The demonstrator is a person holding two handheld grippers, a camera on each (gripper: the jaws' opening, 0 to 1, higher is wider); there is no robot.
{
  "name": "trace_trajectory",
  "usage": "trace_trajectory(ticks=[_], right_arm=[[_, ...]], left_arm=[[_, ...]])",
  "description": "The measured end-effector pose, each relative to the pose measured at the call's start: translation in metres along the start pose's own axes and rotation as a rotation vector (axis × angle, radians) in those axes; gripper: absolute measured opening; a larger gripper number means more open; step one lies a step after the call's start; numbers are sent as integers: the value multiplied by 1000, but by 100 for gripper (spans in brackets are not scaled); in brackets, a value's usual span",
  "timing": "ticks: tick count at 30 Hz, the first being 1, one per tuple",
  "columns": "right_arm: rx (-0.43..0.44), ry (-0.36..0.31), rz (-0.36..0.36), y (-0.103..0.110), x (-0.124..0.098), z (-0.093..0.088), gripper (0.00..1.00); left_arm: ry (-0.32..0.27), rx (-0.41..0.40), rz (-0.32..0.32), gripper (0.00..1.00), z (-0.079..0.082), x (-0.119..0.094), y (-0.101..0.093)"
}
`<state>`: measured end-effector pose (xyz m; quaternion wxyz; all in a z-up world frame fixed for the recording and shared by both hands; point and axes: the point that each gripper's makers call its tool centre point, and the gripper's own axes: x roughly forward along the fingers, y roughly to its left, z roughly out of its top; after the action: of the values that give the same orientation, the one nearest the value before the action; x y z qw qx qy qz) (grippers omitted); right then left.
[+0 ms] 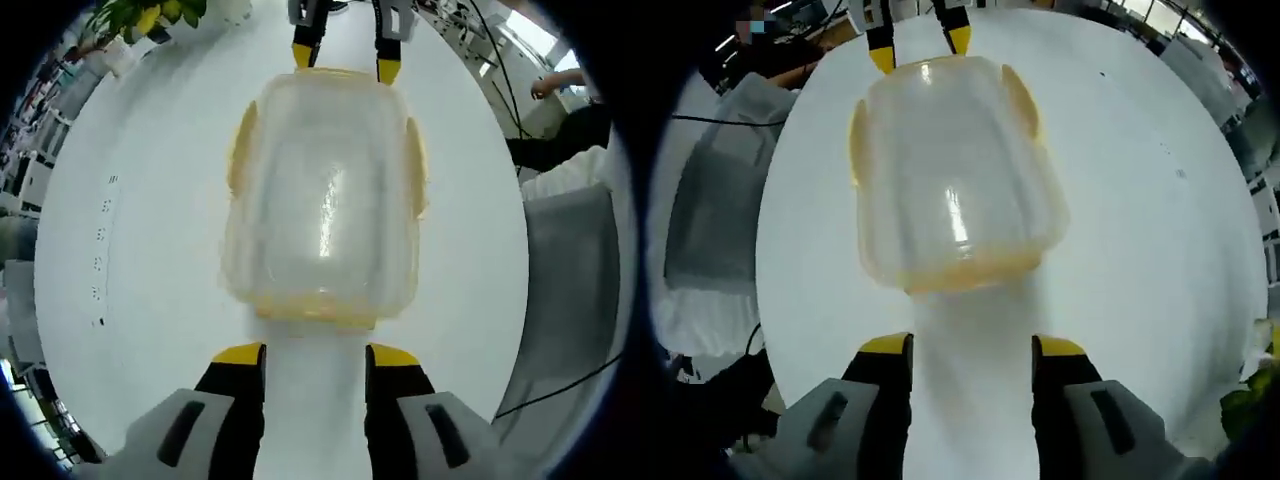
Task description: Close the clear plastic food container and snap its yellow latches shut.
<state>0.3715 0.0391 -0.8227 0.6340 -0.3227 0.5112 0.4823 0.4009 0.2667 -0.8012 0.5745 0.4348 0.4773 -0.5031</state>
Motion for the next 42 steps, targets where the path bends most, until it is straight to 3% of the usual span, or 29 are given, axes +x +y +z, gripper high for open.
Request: trace_trajectory(ticks=[1,3,5,7,8,9,13,15,17,19,20,21,26,29,35,40,42], right_arm=[[24,-6,6,1,-2,-1,43],[163,27,-7,-4,-8,-12,41],[264,24,-28,-12,-14,-17,40],[416,-29,-27,-18,-23,-14,40],[499,-86,1,-18,-28,-7,40],[553,-127,27,-17,-33,-1,40],[764,-324,127,-12,-54,30,39],[815,-391,162,-9,-60,42,39],[860,-410,181,-6,-62,47,38],[892,-426,190,-3,-59,51,34],[884,-423,202,1,-55,52,33],[892,-424,213,5,-53,54,33],[912,-417,209,13,-40,62,35],[908,-393,204,13,-36,63,36],[888,-346,180,13,-29,60,39],[873,-318,170,13,-24,56,36],[868,-306,184,16,-22,57,27]], left_arm=[[-4,-13,4,34,-3,-2,1],[-28,-24,25,34,-7,-8,8],[-67,-107,55,36,-7,-16,15],[-130,-209,50,39,-3,-25,19],[-155,-255,38,41,0,-28,19],[-195,-345,17,43,4,-33,19],[-318,-568,-86,44,21,-44,13],[-404,-671,-152,47,33,-48,10],[-469,-871,-226,48,41,-48,9],[-488,-1029,-291,45,44,-47,6],[-487,-1124,-295,44,42,-44,8],[-476,-1166,-296,44,40,-42,8],[-399,-1182,-267,43,33,-30,1],[-390,-1208,-284,42,39,-26,-3],[-371,-1200,-254,42,46,-19,-4],[-317,-1195,-245,36,42,-12,-9],[-293,-1193,-235,31,38,-10,-10]])
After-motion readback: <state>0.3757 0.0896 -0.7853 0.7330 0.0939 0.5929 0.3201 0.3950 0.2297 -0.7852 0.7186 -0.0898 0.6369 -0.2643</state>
